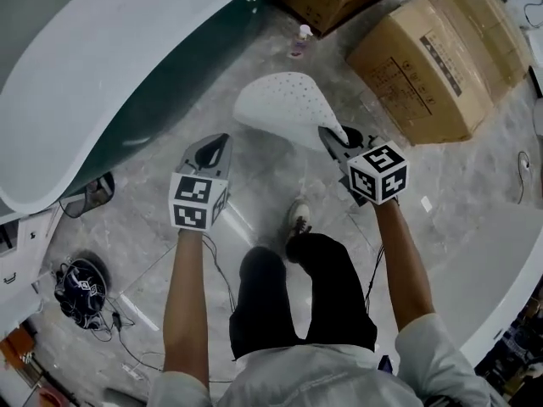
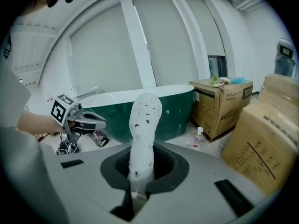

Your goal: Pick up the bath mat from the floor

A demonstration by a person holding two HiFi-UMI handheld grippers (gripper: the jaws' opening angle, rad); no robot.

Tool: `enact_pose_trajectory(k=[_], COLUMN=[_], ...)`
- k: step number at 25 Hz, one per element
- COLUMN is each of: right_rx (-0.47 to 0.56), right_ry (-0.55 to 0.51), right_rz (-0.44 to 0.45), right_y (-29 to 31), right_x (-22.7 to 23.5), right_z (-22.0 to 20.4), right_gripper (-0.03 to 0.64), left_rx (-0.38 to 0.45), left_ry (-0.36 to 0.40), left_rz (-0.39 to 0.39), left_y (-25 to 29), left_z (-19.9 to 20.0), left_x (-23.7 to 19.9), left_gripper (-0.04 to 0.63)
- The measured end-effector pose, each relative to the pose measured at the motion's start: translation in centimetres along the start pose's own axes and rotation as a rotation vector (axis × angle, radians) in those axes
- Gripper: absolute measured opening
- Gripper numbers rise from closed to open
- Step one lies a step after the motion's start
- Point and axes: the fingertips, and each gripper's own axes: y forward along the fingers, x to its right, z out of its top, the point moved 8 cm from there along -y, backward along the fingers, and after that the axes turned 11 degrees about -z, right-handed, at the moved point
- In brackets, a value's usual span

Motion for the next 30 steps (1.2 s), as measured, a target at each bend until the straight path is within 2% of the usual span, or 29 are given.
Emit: enact_pose_trajectory(k=[6, 13, 17, 22, 30], right_rx=[-0.051, -0.029, 0.026, 0.123, 0.236], right_ry=[-0.018, -0.072, -0.079, -0.08, -0.132], right_rz=[0.007, -0.041, -0.072, -0.114, -0.172], right_y=[-8.9, -18.5, -23.7, -30.0, -36.3], right_x=[-3.3, -6.5, -8.2, -10.3, -14.0], right_z=[8.3, 17.7, 22.1, 26.3, 31.7], right_gripper=[0.034, 0.034, 0.034, 0.034, 0.034], left_rx=[-0.019, 0.017, 0.073, 0.172, 0.317], left_ry=[-0.048, -0.007, 0.006, 0.089, 0.216], left_rz=[-0.002, -0.014, -0.018, -0.01, 0.015], left_y=[-9.4, -19.2, -23.0, -27.1, -33.2], left_z=[7.2, 15.3, 19.4, 24.6, 31.2], left_x=[3.2, 6.9, 8.6, 11.3, 14.0], left_gripper=[0.017, 0.017, 0.017, 0.017, 0.018])
